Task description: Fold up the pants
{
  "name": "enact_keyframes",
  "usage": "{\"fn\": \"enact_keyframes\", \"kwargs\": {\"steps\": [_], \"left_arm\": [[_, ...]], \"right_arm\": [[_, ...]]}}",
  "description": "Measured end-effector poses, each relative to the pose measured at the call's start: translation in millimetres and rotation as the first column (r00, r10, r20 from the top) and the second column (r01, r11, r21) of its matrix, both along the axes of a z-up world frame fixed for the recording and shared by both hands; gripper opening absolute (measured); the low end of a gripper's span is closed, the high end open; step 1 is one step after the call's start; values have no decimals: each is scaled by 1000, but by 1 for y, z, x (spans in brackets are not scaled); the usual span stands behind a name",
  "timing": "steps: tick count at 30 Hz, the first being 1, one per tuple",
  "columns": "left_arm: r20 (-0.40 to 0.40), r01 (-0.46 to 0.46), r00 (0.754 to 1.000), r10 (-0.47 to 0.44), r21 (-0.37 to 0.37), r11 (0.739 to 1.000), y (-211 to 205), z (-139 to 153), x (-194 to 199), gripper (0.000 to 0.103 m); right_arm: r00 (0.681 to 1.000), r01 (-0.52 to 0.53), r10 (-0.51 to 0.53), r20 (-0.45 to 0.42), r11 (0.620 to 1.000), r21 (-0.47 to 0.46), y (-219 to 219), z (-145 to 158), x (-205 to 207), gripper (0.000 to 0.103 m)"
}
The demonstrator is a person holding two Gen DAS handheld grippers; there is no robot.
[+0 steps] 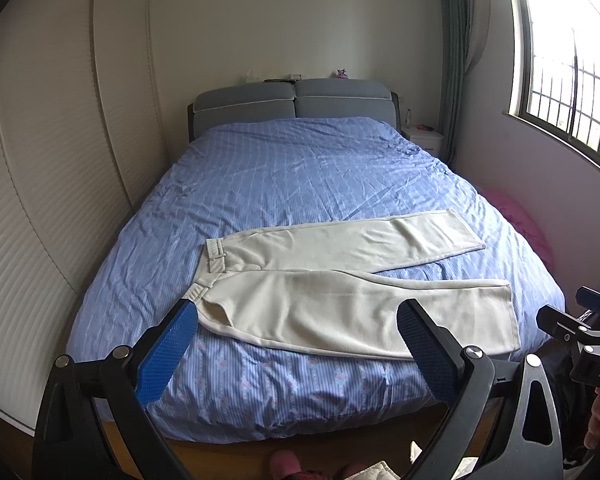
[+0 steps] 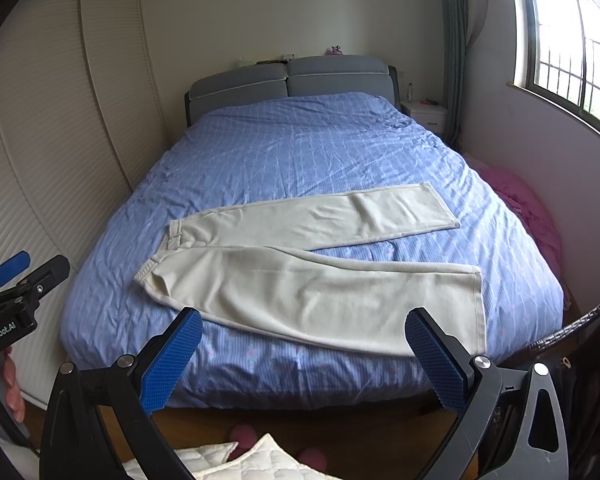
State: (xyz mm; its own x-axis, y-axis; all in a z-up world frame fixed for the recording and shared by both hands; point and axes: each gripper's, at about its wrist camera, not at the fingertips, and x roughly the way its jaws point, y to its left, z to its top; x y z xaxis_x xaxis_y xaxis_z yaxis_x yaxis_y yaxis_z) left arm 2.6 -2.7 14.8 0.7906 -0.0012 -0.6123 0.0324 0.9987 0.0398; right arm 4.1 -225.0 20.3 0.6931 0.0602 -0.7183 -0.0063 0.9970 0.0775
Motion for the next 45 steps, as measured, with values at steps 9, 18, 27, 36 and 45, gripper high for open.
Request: {"fn": "enact_keyframes", "kwargs": {"steps": [9,18,27,36,45], "left_arm": [[3,4,1000,-4,0,1000,1,1,2,102],[3,6,1000,-6,-2,1000,-1,2,2,102],[-4,0,1000,0,-3,1000,-3,0,4,102],[-60,-57,997,57,-2,998,21,-19,17,102],[-156,-111,981,114,27,993,93,-63,70,102]], "right_arm": [[1000,0,0,1,1000,-1,0,-1,-1,103],[1000,-1,1,1,1000,0,-1,-2,-1,103],[1000,-8,8,-6,1000,0,1,-6,2,103],[997,-46,48,-55,999,28,16,-23,19,103],[983,-70,84,-166,994,85,66,-67,71,103]]}}
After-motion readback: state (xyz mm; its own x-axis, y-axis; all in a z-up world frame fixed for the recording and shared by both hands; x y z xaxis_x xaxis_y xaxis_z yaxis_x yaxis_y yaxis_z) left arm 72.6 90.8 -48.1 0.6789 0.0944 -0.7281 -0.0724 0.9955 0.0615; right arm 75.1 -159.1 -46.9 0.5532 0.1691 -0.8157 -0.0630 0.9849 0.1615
